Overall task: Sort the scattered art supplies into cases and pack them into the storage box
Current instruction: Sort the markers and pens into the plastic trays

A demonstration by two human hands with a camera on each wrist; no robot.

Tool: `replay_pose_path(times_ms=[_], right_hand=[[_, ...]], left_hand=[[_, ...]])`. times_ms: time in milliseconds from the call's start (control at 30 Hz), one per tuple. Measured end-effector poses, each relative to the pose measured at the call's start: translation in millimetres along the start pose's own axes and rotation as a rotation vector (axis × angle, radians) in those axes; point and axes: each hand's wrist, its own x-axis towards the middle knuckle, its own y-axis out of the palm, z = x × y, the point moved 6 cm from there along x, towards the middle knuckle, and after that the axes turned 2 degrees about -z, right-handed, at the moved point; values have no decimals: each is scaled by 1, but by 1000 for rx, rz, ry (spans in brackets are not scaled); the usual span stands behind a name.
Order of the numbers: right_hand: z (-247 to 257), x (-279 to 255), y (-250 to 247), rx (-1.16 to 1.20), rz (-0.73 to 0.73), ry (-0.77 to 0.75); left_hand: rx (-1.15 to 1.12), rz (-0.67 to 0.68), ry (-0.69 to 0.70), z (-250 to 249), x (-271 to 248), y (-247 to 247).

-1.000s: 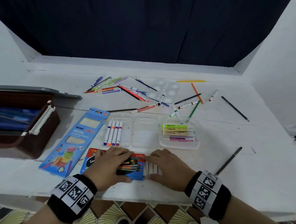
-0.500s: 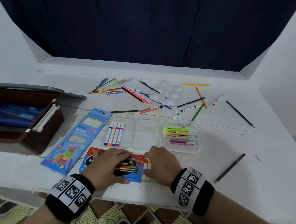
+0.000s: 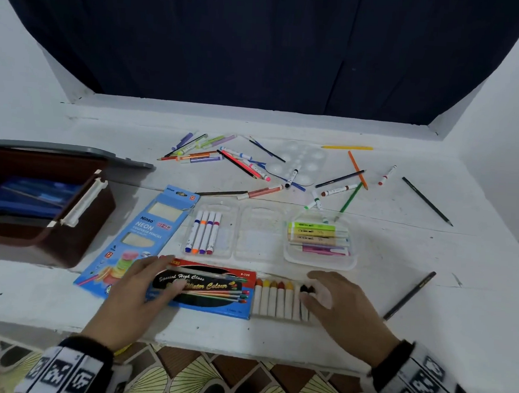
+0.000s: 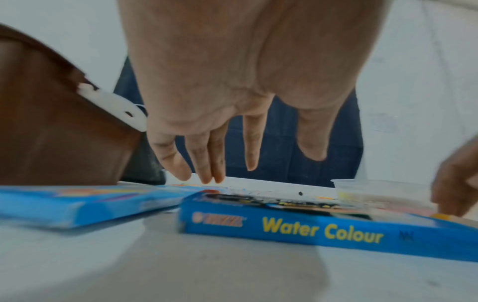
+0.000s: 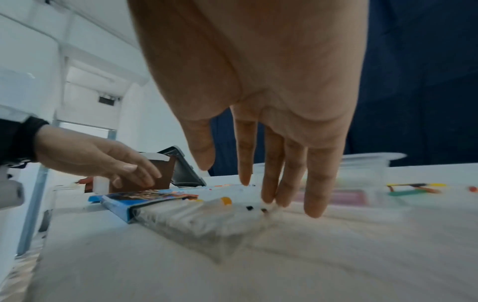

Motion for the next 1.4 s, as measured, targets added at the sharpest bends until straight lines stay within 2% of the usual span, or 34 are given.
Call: replay_pose_path(times_ms=[67,167,300,467,600,667,767,833,1033,1200,1267,1400], right_hand=[[-5,-9,0,77,9,69],[-1,-17,11,193,132,169],[11,-12,27,281,206,183],[44,-3,48,267,216,79],[58,-1,58,202,175,27],[61,-3,56,47,176,-7],[66,-3,53,-348,227,-46],[72,4,54,-416,264,-98],[75,29,55,-442,309,-198],[82,28,56,-372,302,-225],[88,27,58,-355,273,-272],[109,31,51,-278,207,-357]], left_hand=[[-75,-1,-11,-1,-8,-1],[-204,14,-27,-12,-16,2],[-377,34,-76,-19,-19,7],[-518,125,-53,-36,-22,17],[-510,154,-30,-38,-20,12],[-526,181,-25,-33,-19,10],[-617,197,-37,-21,-17,9],[-671,212,-53,-15,-16,9],[-672,274,-3,1,-8,8],[-764,312,4,-2,-6,4],[-801,288,27,-7,-6,-4],[-798,143,30,-8,0,-29]])
